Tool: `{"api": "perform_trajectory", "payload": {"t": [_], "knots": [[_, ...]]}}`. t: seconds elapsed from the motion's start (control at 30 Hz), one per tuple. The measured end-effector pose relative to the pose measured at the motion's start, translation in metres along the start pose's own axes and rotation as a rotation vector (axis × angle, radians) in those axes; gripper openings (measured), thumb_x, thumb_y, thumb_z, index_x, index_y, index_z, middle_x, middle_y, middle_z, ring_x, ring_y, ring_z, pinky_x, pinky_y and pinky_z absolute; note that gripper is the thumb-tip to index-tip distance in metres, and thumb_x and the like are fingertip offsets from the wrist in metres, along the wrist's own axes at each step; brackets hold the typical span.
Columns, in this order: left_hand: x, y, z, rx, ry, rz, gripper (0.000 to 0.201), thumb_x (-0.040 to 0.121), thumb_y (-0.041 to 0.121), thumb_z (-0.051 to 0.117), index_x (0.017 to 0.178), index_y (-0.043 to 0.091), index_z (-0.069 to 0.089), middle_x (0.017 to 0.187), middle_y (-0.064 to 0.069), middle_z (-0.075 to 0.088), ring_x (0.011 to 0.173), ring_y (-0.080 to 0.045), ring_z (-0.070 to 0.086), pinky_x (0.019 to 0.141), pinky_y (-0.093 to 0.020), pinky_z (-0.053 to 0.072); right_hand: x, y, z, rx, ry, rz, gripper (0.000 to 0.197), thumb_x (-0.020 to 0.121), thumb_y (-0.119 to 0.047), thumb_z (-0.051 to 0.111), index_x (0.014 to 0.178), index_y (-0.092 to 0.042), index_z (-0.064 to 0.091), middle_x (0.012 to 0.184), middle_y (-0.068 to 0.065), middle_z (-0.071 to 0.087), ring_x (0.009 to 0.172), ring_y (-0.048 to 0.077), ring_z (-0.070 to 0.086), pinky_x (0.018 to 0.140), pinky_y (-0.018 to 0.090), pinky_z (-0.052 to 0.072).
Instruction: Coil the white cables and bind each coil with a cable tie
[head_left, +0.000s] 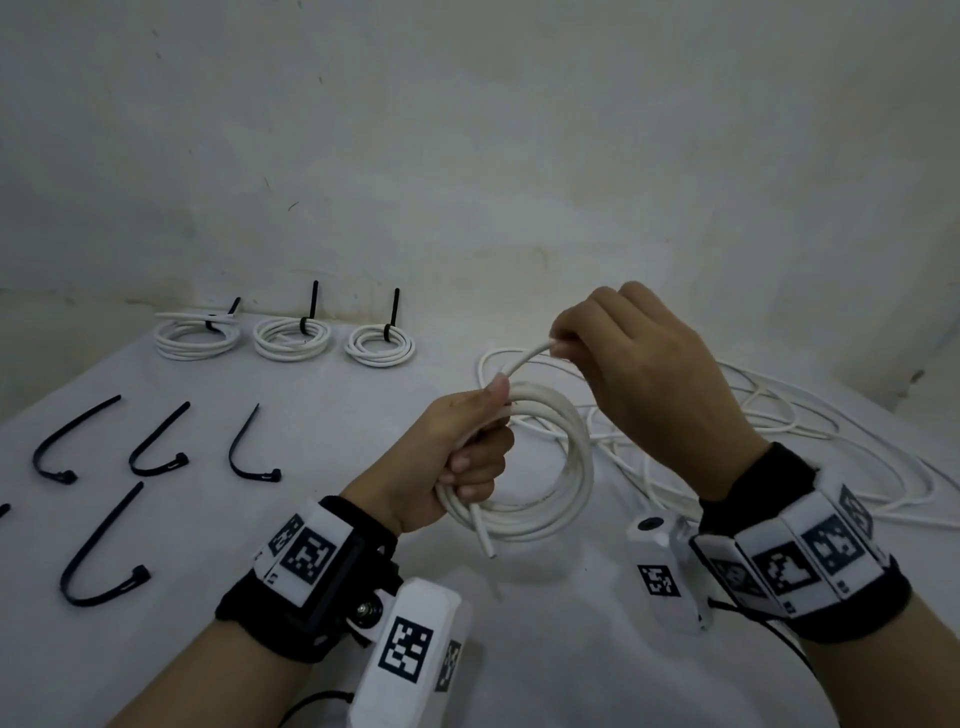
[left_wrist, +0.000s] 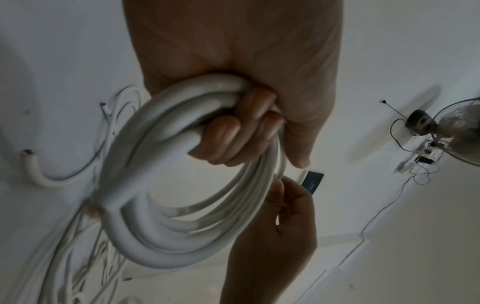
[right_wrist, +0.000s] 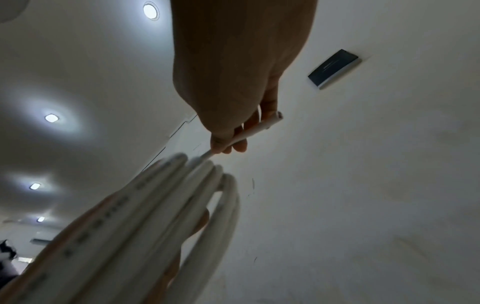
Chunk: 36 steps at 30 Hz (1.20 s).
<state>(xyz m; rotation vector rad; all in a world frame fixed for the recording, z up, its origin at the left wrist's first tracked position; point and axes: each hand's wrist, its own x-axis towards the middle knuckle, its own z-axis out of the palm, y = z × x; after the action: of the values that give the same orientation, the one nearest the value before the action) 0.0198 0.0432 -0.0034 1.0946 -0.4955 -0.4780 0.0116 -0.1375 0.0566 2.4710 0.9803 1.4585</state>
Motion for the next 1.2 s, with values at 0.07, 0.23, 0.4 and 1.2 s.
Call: {"api": "perform_trajectory", "payload": {"t": [0.07,0.23,0.4,1.2], "knots": [[0.000,0.001,0.000,-0.034,0.021,0.026,0.035,0.081,0.043,0.049,0.066,0.015,0.035,0.037,0.008,0.024,0.029,-0.001,0.019,0.033,-0.013,0.022,-0.004,-0.002,0.008,0.116,0.001,0.118,0.024,0.096,-0.022,0.049,0.083,-0.003,0.059,0.077,0.008,0.059,0.065,0.020,0.047,0.060,0.024,0.034],[0.001,0.000,-0.005,-0.099,0.023,0.102,0.025,0.071,0.022,0.068,0.056,0.019,0.048,0.037,0.008,0.026,0.028,0.000,0.021,0.032,-0.011,0.022,-0.009,-0.017,0.021,0.570,-0.084,0.537,0.008,0.091,-0.013,0.061,0.083,-0.015,0.061,0.075,-0.009,0.061,0.067,0.003,0.053,0.060,0.009,0.039],[0.001,0.002,-0.009,-0.064,0.045,0.086,0.027,0.067,0.007,0.061,0.047,0.022,0.050,0.035,0.009,0.026,0.028,0.000,0.021,0.032,-0.013,0.021,-0.006,-0.016,0.022,0.912,-0.166,0.794,0.011,0.090,-0.015,0.063,0.080,-0.017,0.065,0.070,0.000,0.066,0.062,0.030,0.065,0.059,0.043,0.057],[0.008,-0.004,-0.017,0.355,0.488,0.264,0.023,0.083,0.014,0.069,0.102,0.020,0.058,0.061,0.003,0.053,0.047,-0.006,0.047,0.044,-0.021,0.046,-0.018,-0.032,0.030,1.075,-0.303,0.864,0.019,0.075,-0.010,0.076,0.094,-0.010,0.069,0.077,0.012,0.071,0.066,0.025,0.068,0.071,0.044,0.058]]}}
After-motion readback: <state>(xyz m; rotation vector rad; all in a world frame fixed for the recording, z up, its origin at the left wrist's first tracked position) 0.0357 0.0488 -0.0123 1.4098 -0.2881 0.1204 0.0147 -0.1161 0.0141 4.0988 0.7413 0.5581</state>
